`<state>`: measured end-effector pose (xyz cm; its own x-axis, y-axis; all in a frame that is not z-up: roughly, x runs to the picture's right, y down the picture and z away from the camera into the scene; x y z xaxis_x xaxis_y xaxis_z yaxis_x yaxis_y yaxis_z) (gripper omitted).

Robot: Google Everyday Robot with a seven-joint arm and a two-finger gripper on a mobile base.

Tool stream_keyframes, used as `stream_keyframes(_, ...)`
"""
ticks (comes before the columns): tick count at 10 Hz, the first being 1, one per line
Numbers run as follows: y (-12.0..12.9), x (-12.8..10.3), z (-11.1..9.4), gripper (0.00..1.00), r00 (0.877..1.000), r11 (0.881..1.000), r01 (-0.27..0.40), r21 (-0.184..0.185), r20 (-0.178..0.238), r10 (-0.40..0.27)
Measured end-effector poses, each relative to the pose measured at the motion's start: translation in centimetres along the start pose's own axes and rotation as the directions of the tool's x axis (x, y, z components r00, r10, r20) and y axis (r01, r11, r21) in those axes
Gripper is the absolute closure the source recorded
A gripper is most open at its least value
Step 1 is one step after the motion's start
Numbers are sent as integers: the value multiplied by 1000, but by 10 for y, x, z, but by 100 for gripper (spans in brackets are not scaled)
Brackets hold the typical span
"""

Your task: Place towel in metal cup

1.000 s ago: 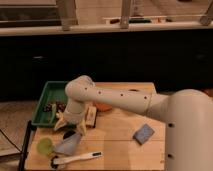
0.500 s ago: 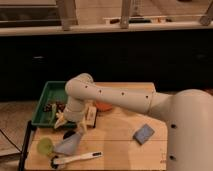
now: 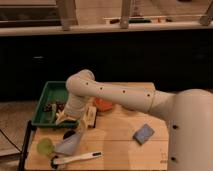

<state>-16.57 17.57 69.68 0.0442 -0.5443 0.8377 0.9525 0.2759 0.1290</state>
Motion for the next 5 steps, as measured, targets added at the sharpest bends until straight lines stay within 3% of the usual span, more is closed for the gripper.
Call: stream_keyframes(5,-1,2,-3,20,1000,1000,1,-4,-5,-1)
